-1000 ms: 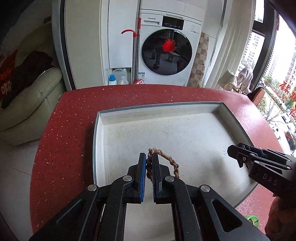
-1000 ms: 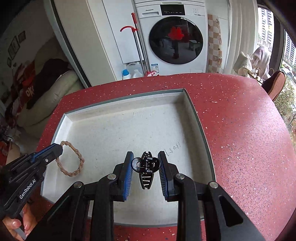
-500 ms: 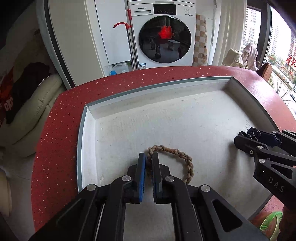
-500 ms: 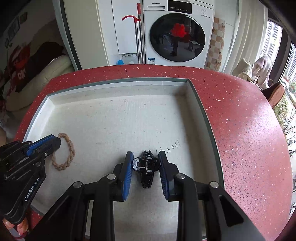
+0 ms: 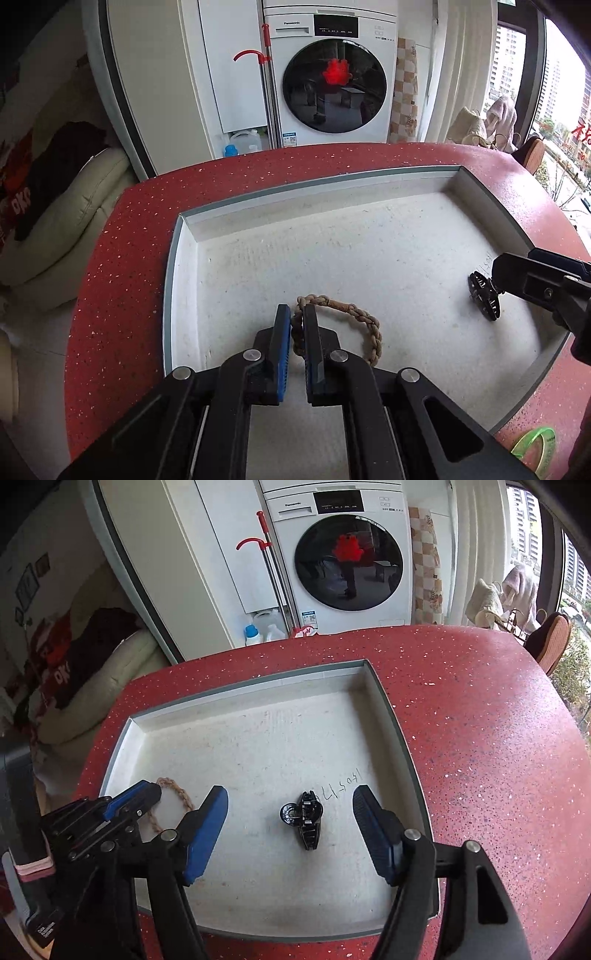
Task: Organize jewelry
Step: 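Carry both items into the white tray and open both tools to release, then withdraw both tools from the tray back over the table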
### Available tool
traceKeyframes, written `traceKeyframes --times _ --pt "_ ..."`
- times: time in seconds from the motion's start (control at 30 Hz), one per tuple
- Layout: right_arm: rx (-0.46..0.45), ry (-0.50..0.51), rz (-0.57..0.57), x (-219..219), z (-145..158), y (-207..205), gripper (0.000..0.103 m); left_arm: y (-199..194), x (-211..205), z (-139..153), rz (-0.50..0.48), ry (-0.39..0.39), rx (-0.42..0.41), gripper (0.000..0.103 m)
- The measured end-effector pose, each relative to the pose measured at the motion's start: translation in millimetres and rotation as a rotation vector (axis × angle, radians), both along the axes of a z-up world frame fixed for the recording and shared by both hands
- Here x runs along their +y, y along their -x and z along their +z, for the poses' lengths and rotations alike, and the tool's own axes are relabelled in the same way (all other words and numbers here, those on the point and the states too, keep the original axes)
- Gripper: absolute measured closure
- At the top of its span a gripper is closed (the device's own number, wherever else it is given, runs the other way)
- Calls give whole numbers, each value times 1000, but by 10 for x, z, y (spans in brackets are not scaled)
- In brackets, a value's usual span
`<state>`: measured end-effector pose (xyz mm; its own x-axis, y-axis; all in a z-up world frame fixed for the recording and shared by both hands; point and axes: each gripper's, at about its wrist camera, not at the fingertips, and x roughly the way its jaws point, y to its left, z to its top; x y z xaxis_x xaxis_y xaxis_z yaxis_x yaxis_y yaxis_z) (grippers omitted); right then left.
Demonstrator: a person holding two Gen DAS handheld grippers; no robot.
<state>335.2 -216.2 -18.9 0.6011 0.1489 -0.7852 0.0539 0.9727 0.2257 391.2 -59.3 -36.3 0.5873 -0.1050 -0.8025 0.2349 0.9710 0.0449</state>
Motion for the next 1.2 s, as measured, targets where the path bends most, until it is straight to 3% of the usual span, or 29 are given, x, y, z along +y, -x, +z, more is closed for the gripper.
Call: traceKeyframes --times 0.53,0.57,0.6,0.63,0.7,0.87,1.0,1.03,1.07,1.2 --pt "-49 -61 -14 -73 153 123 23 26 22 132 -3 16 -24 78" --pt "-51 -65 -16 -84 160 130 23 22 31 142 0 21 -24 65" --pt "-51 -68 -19 -94 168 135 23 23 36 148 4 24 -22 39" --pt "-52 -69 -20 -95 173 147 23 27 54 160 19 22 -25 0" --pt "-51 -69 -23 -117 175 162 23 72 71 223 38 15 -85 0" --pt "-43 -68 -24 -112 187 214 23 114 64 206 29 23 -92 0" --pt "-56 -60 -19 -88 237 318 14 218 118 279 41 37 -115 0" --pt "-65 -53 -16 -73 252 360 4 257 134 316 44 40 -122 0" --pt "-73 -45 -17 -63 272 402 1 301 155 338 44 46 -128 0" --pt "-121 -55 -8 -41 370 580 0 499 243 478 24 66 -132 0"
